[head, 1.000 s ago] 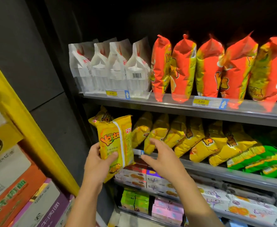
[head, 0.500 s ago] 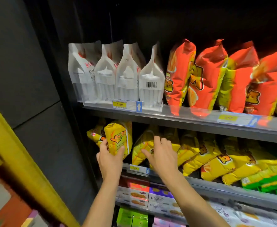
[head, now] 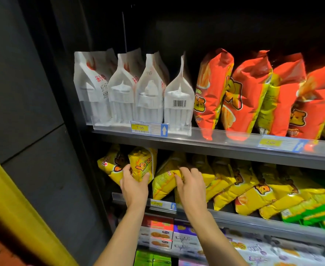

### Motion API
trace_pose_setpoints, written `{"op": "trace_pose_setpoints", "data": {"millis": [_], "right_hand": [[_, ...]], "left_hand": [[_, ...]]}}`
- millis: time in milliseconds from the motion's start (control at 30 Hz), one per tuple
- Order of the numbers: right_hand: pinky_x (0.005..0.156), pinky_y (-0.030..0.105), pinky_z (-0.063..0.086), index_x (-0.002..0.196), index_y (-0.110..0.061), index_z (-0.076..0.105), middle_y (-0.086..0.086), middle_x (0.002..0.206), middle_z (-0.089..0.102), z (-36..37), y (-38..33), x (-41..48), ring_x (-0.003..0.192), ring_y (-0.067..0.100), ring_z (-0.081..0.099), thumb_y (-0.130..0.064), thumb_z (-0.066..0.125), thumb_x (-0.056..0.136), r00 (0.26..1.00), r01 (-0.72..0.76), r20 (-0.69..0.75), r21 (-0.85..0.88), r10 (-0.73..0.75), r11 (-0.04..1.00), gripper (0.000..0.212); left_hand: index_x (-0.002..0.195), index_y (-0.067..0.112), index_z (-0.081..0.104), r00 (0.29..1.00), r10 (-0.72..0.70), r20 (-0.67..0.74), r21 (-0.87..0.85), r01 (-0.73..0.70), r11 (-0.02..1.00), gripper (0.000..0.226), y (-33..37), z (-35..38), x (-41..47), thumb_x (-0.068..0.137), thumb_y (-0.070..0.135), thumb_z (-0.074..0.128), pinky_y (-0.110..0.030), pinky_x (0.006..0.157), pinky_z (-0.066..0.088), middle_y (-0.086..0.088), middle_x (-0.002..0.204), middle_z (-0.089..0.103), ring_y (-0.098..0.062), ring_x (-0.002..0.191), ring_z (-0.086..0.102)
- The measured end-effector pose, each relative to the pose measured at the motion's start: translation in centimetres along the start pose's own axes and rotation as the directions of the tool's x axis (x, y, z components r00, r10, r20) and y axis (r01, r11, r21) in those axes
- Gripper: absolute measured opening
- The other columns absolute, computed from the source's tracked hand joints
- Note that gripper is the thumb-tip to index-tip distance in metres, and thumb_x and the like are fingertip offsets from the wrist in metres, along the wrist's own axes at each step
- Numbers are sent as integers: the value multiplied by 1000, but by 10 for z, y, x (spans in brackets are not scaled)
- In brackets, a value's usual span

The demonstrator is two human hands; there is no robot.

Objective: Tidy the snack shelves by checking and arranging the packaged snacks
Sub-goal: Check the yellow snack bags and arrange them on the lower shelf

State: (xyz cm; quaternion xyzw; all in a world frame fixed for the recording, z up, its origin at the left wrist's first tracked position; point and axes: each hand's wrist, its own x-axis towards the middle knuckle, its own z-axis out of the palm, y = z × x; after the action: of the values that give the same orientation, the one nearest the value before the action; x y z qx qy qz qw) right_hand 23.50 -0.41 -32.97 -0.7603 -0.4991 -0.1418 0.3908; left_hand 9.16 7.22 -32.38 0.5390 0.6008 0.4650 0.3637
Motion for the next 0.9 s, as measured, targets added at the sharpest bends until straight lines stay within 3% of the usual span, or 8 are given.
{"op": "trace_pose_setpoints", "data": {"millis": [167,433,567,733,900], "right_hand": [[75,27,45,117,-8,76,10,102,65,-8,4,-7,90,29,63,-7,86,84,996,36,-80,77,-30,996,34],[85,26,47,118,-10,76,10,114,66,-24,6,-9,102,28,65,-6,84,86,993,21,-122,126,-6,992,33],[86,31,53,120,-12,76,9,121,66,-30,6,-13,108,28,65,-7,83,88,991,-11,-131,166,33,986,33],[85,44,61,123,-14,75,6,125,64,-41,11,-13,111,26,64,-10,79,93,987,-40,-145,237,76,971,31],[87,45,61,125,-16,75,3,131,63,-57,11,-19,116,25,63,-14,76,95,993,-55,-88,294,84,954,30]], "left_hand": [[150,17,45,999,-47,-25,-3,47,999,76,-7,9,8,88,30,85,-56,106,49,-12,141,60,-34,137,51],[145,13,46,985,-168,-33,-86,165,983,70,-11,14,14,88,31,84,-52,100,52,-16,130,66,-40,123,61],[145,9,46,975,-224,9,18,224,974,71,-19,13,9,89,29,84,-55,100,50,-20,136,63,-45,128,58],[143,8,46,972,-234,27,32,233,972,71,-23,7,7,88,31,85,-53,100,51,-17,134,65,-43,125,61],[157,5,30,968,-247,-46,0,247,969,96,-14,-3,-7,85,35,87,-60,111,44,-20,158,42,-43,143,44]]}}
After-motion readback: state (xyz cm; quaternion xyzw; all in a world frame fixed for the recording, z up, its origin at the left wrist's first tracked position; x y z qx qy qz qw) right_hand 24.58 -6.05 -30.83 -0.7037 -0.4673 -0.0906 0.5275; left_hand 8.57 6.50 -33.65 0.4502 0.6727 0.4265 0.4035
